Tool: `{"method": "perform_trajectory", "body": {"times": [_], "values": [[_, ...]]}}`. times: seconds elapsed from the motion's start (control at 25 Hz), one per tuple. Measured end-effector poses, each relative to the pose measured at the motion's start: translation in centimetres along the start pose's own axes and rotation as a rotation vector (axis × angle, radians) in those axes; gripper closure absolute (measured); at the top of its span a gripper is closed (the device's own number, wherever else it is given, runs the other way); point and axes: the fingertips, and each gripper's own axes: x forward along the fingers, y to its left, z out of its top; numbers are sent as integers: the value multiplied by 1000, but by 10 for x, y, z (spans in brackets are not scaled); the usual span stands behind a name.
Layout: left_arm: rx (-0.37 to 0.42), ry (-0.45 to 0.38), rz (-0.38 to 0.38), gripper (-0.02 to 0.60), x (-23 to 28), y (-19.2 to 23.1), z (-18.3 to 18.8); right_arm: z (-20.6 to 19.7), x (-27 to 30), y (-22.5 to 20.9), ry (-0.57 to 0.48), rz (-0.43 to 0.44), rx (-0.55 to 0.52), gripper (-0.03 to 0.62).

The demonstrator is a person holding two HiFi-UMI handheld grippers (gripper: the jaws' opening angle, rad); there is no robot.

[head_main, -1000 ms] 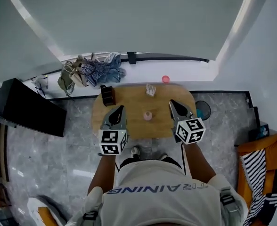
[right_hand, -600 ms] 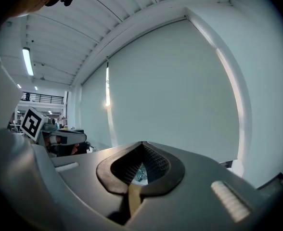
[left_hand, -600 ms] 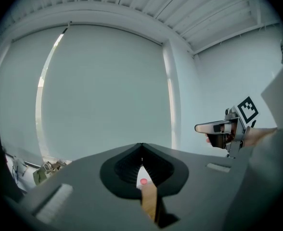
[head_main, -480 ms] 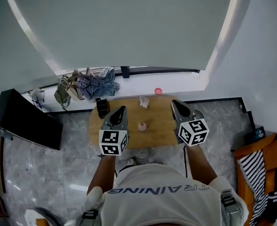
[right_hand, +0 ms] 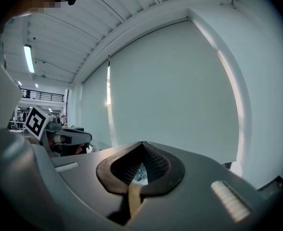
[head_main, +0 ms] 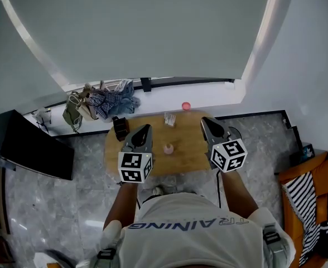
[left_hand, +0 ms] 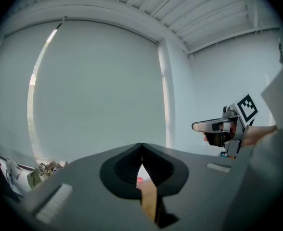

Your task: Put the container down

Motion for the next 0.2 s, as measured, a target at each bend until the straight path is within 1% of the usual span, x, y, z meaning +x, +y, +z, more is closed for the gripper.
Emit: {"method": "perform_trajectory", "body": {"times": [0.2], "values": [[-2, -3, -5, 581, -2, 5, -1, -1, 5, 9, 1, 2, -7, 579]]}}
